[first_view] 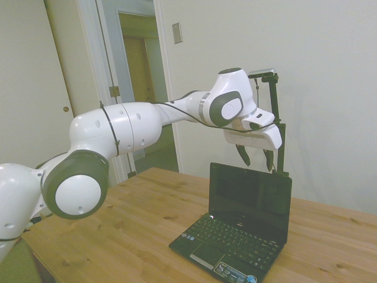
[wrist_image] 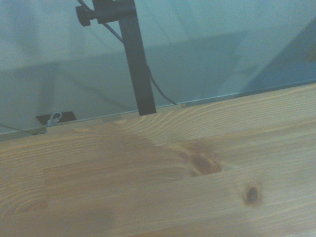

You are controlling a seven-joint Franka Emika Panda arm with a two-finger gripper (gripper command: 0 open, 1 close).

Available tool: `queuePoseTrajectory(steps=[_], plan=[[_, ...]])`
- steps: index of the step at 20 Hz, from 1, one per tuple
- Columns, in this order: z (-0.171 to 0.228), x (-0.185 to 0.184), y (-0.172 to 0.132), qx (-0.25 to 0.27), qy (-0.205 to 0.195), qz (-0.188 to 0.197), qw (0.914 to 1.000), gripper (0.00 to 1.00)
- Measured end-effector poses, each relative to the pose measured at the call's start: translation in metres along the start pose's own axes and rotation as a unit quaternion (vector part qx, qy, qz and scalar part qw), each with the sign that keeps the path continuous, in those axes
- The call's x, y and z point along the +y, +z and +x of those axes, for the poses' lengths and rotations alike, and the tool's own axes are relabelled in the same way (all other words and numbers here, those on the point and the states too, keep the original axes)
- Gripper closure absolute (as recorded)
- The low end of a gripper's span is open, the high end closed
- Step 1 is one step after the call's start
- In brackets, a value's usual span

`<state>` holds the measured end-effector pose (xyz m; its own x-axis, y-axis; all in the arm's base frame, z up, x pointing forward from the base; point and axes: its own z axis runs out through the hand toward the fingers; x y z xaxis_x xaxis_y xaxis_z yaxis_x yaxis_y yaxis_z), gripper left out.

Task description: Close the laptop

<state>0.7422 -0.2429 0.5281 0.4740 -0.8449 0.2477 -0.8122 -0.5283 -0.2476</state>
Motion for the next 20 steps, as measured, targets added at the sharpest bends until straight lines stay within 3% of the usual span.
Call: queuePoseTrajectory(steps=[20], plan=[[-0.003, 0.010, -0.012, -0.041, 0.033, -0.028, 0.9982, 1.00]])
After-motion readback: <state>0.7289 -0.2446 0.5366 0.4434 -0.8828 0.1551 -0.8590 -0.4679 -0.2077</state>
